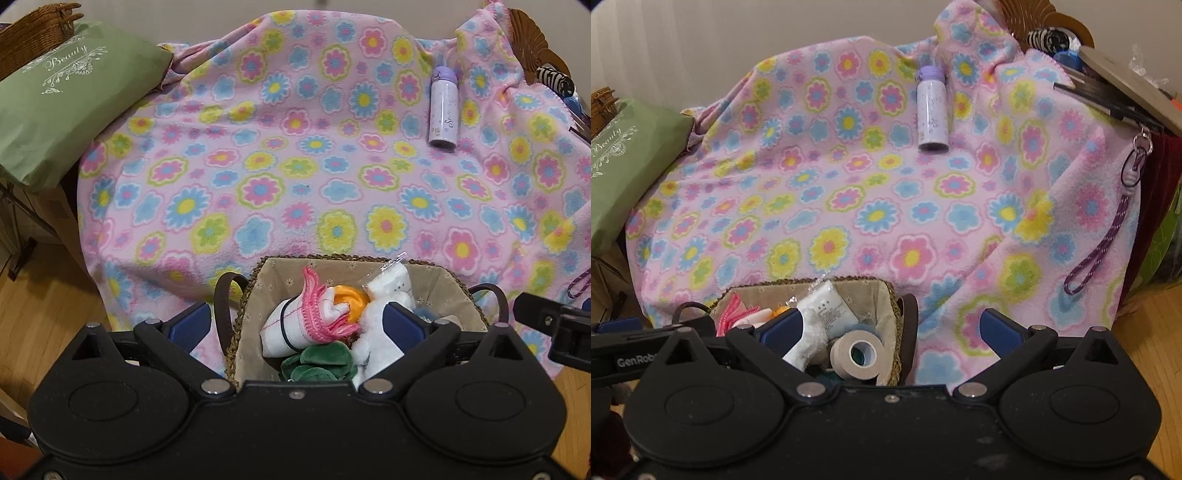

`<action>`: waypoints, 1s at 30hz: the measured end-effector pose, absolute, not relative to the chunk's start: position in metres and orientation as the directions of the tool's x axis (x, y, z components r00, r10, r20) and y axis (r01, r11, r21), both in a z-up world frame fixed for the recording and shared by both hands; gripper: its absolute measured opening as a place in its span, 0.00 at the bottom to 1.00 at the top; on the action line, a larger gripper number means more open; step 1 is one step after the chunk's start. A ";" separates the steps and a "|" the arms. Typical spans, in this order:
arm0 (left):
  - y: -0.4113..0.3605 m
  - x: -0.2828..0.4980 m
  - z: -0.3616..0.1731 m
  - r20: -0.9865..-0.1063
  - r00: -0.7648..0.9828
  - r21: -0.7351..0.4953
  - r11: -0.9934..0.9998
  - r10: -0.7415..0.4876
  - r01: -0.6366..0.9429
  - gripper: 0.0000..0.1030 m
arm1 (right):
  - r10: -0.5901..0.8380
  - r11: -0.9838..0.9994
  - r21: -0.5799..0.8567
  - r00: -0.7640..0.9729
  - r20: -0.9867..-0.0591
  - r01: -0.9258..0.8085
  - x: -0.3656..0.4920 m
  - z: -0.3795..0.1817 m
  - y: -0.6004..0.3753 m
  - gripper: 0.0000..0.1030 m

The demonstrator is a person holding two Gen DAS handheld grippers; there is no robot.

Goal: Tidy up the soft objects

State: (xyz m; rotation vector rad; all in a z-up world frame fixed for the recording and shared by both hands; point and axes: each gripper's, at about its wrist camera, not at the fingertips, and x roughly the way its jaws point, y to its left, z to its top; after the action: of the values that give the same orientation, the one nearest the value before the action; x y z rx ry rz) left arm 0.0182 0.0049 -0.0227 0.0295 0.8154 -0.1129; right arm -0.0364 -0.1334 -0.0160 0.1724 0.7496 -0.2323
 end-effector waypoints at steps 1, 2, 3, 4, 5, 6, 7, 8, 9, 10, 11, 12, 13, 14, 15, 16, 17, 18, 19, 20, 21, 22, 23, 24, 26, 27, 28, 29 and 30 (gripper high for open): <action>0.005 0.018 -0.023 -0.727 0.681 -0.013 0.994 -0.087 0.112 0.94 | -0.144 0.960 0.076 0.705 -0.695 0.271 -0.036 -0.017 -0.134 1.00; 0.005 0.018 -0.023 -0.729 0.680 -0.012 0.994 -0.086 0.113 0.94 | -0.143 0.959 0.078 0.703 -0.697 0.272 -0.037 -0.018 -0.134 1.00; 0.005 0.018 -0.023 -0.730 0.678 -0.012 0.993 -0.086 0.113 0.94 | -0.140 0.959 0.081 0.702 -0.698 0.272 -0.037 -0.018 -0.134 1.00; 0.004 0.018 -0.024 -0.733 0.675 -0.013 0.993 -0.088 0.116 0.94 | -0.137 0.959 0.084 0.702 -0.699 0.270 -0.037 -0.018 -0.134 1.00; 0.004 0.018 -0.024 -0.736 0.671 -0.014 0.993 -0.090 0.118 0.94 | -0.136 0.959 0.084 0.701 -0.700 0.270 -0.037 -0.018 -0.134 1.00; 0.004 0.018 -0.025 -0.737 0.669 -0.015 0.993 -0.091 0.119 0.94 | -0.137 0.959 0.083 0.702 -0.699 0.269 -0.037 -0.018 -0.134 1.00; 0.004 0.018 -0.025 -0.738 0.668 -0.015 0.993 -0.092 0.121 0.94 | -0.136 0.960 0.083 0.702 -0.699 0.268 -0.037 -0.018 -0.133 1.00; 0.004 0.019 -0.025 -0.739 0.667 -0.014 0.992 -0.093 0.122 0.94 | -0.134 0.960 0.084 0.702 -0.699 0.267 -0.037 -0.019 -0.134 1.00; 0.003 0.018 -0.025 -0.740 0.667 -0.013 0.992 -0.092 0.124 0.94 | -0.132 0.961 0.085 0.702 -0.700 0.265 -0.037 -0.019 -0.134 1.00; 0.003 0.018 -0.025 -0.740 0.667 -0.012 0.992 -0.093 0.125 0.94 | -0.130 0.961 0.086 0.701 -0.702 0.264 -0.037 -0.019 -0.133 1.00; 0.003 0.017 -0.025 -0.740 0.667 -0.010 0.992 -0.092 0.126 0.94 | -0.128 0.961 0.087 0.700 -0.703 0.263 -0.037 -0.019 -0.133 1.00; 0.003 0.017 -0.026 -0.739 0.667 -0.008 0.992 -0.091 0.126 0.94 | -0.127 0.961 0.088 0.699 -0.704 0.263 -0.037 -0.020 -0.133 1.00; 0.003 0.017 -0.026 -0.739 0.667 -0.008 0.992 -0.090 0.126 0.94 | -0.126 0.961 0.089 0.698 -0.705 0.263 -0.037 -0.020 -0.134 1.00; 0.002 0.017 -0.026 -0.740 0.667 -0.008 0.992 -0.090 0.125 0.94 | -0.125 0.960 0.090 0.697 -0.706 0.263 -0.036 -0.020 -0.134 1.00; 0.003 0.017 -0.026 -0.740 0.666 -0.009 0.992 -0.090 0.125 0.94 | -0.124 0.960 0.091 0.697 -0.706 0.264 -0.036 -0.020 -0.134 1.00; 0.003 0.017 -0.026 -0.741 0.665 -0.010 0.992 -0.091 0.126 0.94 | -0.124 0.960 0.092 0.697 -0.707 0.264 -0.036 -0.020 -0.134 1.00; 0.003 0.017 -0.026 -0.742 0.664 -0.010 0.992 -0.092 0.126 0.94 | -0.122 0.960 0.093 0.696 -0.708 0.263 -0.036 -0.020 -0.135 1.00; 0.003 0.017 -0.026 -0.742 0.664 -0.009 0.992 -0.092 0.127 0.94 | -0.121 0.960 0.094 0.695 -0.708 0.263 -0.036 -0.020 -0.135 1.00; 0.003 0.017 -0.026 -0.742 0.664 -0.009 0.992 -0.092 0.127 0.94 | -0.120 0.960 0.096 0.695 -0.709 0.263 -0.036 -0.020 -0.135 1.00; 0.003 0.017 -0.026 -0.742 0.664 -0.010 0.992 -0.092 0.127 0.94 | -0.120 0.960 0.096 0.694 -0.710 0.264 -0.036 -0.021 -0.135 1.00; 0.003 0.017 -0.027 -0.742 0.664 -0.009 0.992 -0.092 0.127 0.94 | -0.119 0.960 0.097 0.694 -0.710 0.264 -0.036 -0.021 -0.135 1.00; 0.003 0.017 -0.027 -0.741 0.665 -0.008 0.992 -0.091 0.127 0.94 | -0.118 0.960 0.098 0.693 -0.711 0.264 -0.036 -0.021 -0.135 1.00; 0.002 0.017 -0.027 -0.742 0.664 -0.009 0.992 -0.092 0.126 0.94 | -0.117 0.960 0.099 0.693 -0.711 0.263 -0.036 -0.021 -0.135 1.00; 0.002 0.017 -0.027 -0.742 0.665 -0.009 0.992 -0.091 0.125 0.94 | -0.117 0.960 0.099 0.693 -0.711 0.263 -0.036 -0.021 -0.135 1.00; 0.002 0.017 -0.027 -0.742 0.664 -0.008 0.992 -0.091 0.127 0.94 | -0.118 0.960 0.098 0.693 -0.711 0.264 -0.036 -0.021 -0.135 1.00; 0.002 0.017 -0.027 -0.742 0.664 -0.009 0.992 -0.092 0.127 0.94 | -0.118 0.960 0.099 0.693 -0.711 0.264 -0.036 -0.021 -0.135 1.00; 0.002 0.017 -0.027 -0.742 0.664 -0.008 0.992 -0.092 0.129 0.94 | -0.117 0.960 0.099 0.693 -0.711 0.264 -0.036 -0.021 -0.135 1.00; 0.003 0.017 -0.027 -0.743 0.663 -0.008 0.991 -0.093 0.131 0.94 | -0.117 0.960 0.099 0.693 -0.711 0.264 -0.036 -0.021 -0.135 1.00; 0.003 0.016 -0.027 -0.743 0.663 -0.007 0.991 -0.093 0.131 0.94 | -0.118 0.959 0.099 0.693 -0.712 0.264 -0.036 -0.021 -0.135 1.00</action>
State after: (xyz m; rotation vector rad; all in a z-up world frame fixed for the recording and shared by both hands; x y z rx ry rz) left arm 0.0164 0.0025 -0.0272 0.0488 0.8363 -0.1266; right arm -0.0361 -0.1350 -0.0213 0.1996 0.7778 -0.2147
